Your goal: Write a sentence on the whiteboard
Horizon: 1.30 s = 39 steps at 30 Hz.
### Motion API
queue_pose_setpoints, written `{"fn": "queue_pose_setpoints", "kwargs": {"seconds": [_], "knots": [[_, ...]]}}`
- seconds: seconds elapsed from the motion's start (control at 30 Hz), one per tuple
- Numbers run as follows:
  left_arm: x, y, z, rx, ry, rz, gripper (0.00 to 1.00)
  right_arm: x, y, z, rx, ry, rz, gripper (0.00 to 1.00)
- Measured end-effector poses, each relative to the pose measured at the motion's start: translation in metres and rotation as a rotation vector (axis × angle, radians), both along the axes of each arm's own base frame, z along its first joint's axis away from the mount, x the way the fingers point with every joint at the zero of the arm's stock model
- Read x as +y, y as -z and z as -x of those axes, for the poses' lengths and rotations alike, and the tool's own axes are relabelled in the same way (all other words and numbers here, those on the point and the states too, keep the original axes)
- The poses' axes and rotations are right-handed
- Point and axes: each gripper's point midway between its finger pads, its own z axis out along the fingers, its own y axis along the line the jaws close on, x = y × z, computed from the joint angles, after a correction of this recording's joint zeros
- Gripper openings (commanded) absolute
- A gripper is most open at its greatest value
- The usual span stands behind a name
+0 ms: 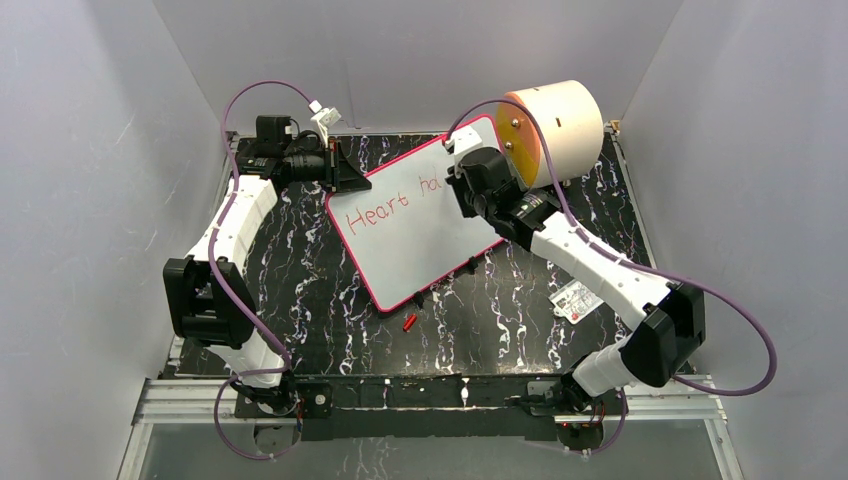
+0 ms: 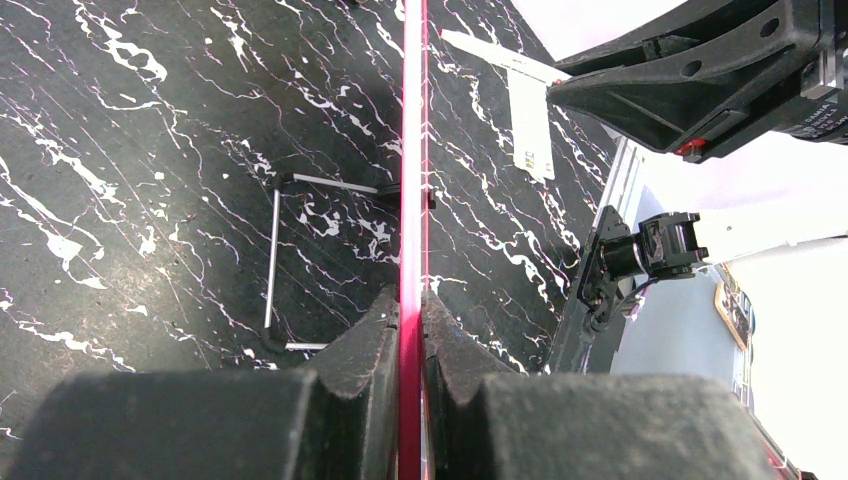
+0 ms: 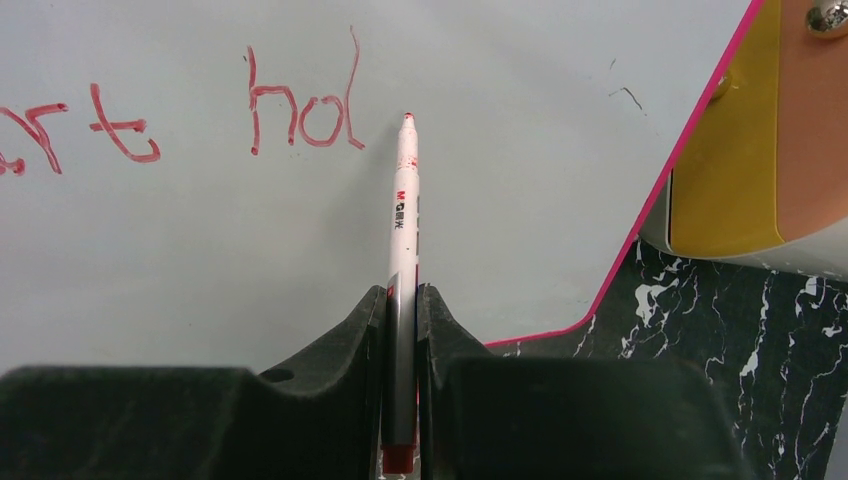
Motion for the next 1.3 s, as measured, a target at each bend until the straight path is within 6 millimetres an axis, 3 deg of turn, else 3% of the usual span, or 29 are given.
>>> {"fn": "queue_pose_setpoints", "kwargs": {"seconds": [0.53, 1.3], "knots": [[0.0, 0.0, 0.0, 0.0, 0.0, 0.0, 0.0, 0.007, 0.008, -0.006, 0.017, -0.012, -0.003, 0.0], [0.0, 0.0, 0.0, 0.0, 0.002, 0.001, 0.0, 0.015, 0.001, -0.006, 0.018, -0.045, -0.03, 0.0]]}}
